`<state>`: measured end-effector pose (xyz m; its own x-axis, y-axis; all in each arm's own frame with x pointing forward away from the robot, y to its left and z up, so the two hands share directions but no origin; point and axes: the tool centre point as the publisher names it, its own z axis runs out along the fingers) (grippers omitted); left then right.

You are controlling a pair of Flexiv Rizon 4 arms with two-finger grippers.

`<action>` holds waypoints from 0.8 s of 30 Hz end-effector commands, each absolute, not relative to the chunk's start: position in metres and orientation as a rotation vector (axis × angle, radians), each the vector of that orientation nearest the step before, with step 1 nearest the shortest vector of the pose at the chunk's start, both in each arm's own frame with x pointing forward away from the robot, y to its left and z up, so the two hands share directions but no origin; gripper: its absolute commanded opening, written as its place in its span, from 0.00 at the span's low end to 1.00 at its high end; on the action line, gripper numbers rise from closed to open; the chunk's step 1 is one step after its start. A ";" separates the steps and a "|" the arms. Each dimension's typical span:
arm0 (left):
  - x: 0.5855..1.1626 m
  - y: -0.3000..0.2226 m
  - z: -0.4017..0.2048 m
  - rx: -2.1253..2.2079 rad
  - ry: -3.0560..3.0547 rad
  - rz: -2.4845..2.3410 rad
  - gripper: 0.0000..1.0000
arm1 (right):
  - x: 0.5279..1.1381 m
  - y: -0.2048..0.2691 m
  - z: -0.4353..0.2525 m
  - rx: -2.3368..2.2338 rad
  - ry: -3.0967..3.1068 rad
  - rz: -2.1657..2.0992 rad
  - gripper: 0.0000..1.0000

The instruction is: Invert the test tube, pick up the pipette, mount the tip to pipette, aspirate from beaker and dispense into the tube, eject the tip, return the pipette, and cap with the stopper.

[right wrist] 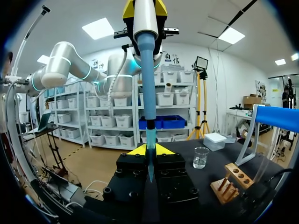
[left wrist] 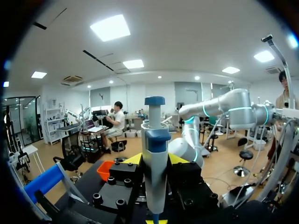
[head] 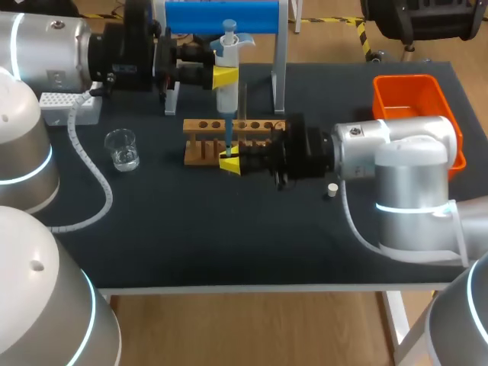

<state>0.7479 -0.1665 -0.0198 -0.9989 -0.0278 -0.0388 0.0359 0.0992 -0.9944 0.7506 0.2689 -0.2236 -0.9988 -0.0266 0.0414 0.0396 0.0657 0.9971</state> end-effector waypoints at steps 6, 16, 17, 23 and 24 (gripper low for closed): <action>0.748 -0.166 -0.021 0.011 2.293 -2.078 0.00 | 0.749 0.267 -0.229 -0.027 -2.270 -2.093 0.00; 0.748 -0.166 -0.021 0.011 2.293 -2.078 0.00 | 0.750 0.267 -0.222 -0.014 -2.267 -2.110 0.00; 0.748 -0.166 -0.021 0.011 2.293 -2.078 0.00 | 0.750 0.267 -0.221 -0.012 -2.268 -2.112 0.00; 0.748 -0.166 -0.021 0.011 2.293 -2.078 0.00 | 0.749 0.266 -0.214 0.003 -2.268 -2.125 0.00; 0.748 -0.166 -0.021 0.011 2.293 -2.078 0.00 | 0.749 0.266 -0.214 0.005 -2.268 -2.127 0.00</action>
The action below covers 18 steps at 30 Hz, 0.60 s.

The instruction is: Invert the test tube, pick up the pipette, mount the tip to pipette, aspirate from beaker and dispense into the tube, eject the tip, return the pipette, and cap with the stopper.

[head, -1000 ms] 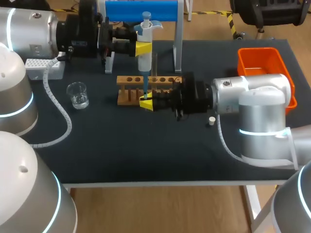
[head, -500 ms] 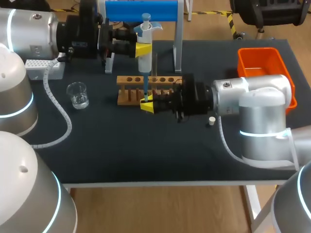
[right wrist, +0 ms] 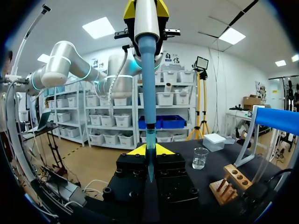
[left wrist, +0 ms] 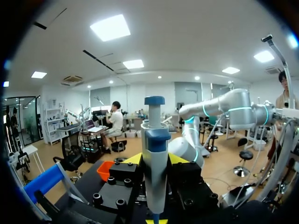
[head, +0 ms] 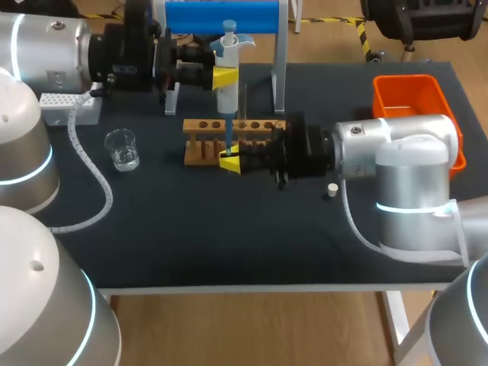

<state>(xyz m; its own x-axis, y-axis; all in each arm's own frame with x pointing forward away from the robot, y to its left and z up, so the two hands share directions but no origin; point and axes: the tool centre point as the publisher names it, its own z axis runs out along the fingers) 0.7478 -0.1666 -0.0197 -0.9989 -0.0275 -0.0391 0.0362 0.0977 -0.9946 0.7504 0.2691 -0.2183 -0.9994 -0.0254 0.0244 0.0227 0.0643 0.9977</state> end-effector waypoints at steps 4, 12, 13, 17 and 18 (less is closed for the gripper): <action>0.748 -0.166 -0.021 0.011 2.293 -2.078 0.00 | 0.749 0.266 -0.210 0.011 -2.266 -2.135 0.00; 0.748 -0.166 -0.021 0.011 2.293 -2.078 0.00 | 0.747 0.267 -0.203 0.009 -2.256 -2.142 0.00; 0.748 -0.166 -0.021 0.011 2.293 -2.078 0.00 | 0.747 0.267 -0.202 0.006 -2.254 -2.144 0.00; 0.748 -0.166 -0.021 0.011 2.293 -2.078 0.00 | 0.747 0.267 -0.198 0.001 -2.253 -2.151 0.00; 0.748 -0.166 -0.021 0.011 2.293 -2.078 0.00 | 0.747 0.267 -0.197 0.001 -2.253 -2.152 0.00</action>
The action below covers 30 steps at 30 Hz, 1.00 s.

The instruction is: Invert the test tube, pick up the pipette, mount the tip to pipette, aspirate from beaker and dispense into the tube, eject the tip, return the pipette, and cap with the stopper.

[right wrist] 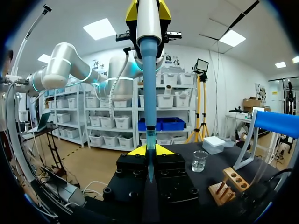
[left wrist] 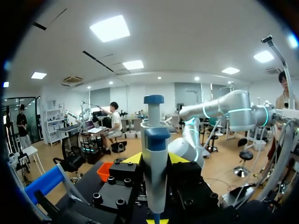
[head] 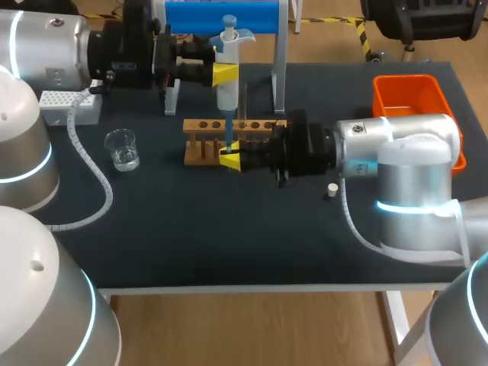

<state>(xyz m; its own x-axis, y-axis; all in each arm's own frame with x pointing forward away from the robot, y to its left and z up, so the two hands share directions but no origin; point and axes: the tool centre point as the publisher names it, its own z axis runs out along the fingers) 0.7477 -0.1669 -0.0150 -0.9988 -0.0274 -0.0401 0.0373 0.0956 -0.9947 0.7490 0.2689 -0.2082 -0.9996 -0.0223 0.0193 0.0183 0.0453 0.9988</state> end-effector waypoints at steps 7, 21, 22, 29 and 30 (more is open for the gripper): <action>0.748 -0.166 -0.021 0.011 2.293 -2.078 0.00 | 0.746 0.265 -0.185 0.002 -2.250 -2.168 0.00; 0.748 -0.166 -0.021 0.011 2.293 -2.078 0.00 | 0.743 0.260 -0.213 0.006 -2.276 -2.116 1.00; 0.748 -0.166 -0.021 0.011 2.293 -2.078 0.00 | 0.742 0.258 -0.216 0.004 -2.277 -2.114 1.00; 0.748 -0.166 -0.021 0.011 2.293 -2.078 0.00 | 0.739 0.237 -0.241 -0.005 -2.297 -2.101 1.00; 0.748 -0.166 -0.021 0.011 2.293 -2.078 0.00 | 0.738 0.233 -0.244 -0.009 -2.317 -2.085 1.00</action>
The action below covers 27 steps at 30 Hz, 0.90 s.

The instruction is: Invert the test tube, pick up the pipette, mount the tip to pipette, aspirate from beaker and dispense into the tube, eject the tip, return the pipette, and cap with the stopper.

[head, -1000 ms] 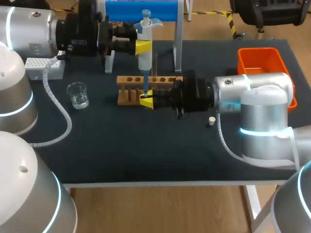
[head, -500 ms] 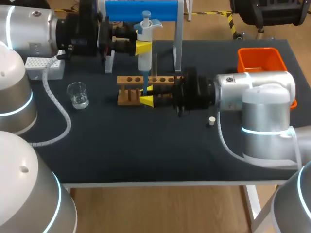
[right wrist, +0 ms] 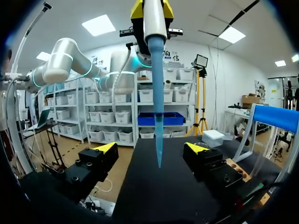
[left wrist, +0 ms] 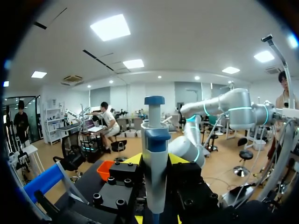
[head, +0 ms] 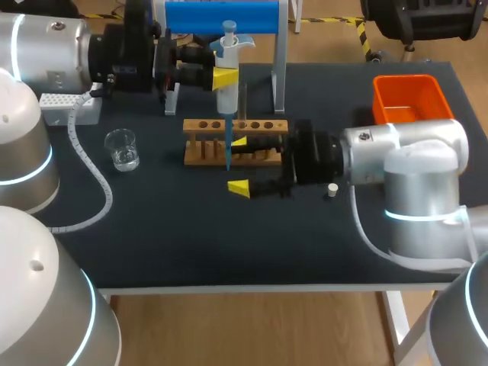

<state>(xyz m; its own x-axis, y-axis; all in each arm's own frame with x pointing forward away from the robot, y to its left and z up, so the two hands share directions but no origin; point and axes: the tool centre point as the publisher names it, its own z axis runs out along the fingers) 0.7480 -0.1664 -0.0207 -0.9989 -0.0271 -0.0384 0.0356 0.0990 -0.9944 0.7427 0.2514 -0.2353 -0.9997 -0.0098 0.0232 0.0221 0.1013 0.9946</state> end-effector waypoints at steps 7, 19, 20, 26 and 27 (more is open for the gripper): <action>0.748 -0.166 -0.021 0.011 2.293 -2.078 0.00 | 0.742 0.199 -0.256 -0.126 -2.359 -2.088 1.00; 0.748 -0.166 -0.021 0.011 2.293 -2.078 0.00 | 0.743 0.189 -0.256 -0.142 -2.367 -2.094 1.00; 0.748 -0.166 -0.021 0.011 2.293 -2.078 0.00 | 0.743 0.189 -0.256 -0.142 -2.367 -2.094 1.00; 0.748 -0.166 -0.021 0.011 2.293 -2.078 0.00 | 0.743 0.189 -0.256 -0.142 -2.367 -2.094 1.00; 0.748 -0.166 -0.021 0.011 2.293 -2.078 0.00 | 0.743 0.189 -0.256 -0.142 -2.367 -2.094 1.00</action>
<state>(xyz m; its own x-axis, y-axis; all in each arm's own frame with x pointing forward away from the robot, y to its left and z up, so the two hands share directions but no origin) 0.7480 -0.1664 -0.0207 -0.9989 -0.0270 -0.0384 0.0355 0.0990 -0.9945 0.7439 0.1906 -0.2561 -0.9956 0.0826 0.0433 0.0531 0.1196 0.9914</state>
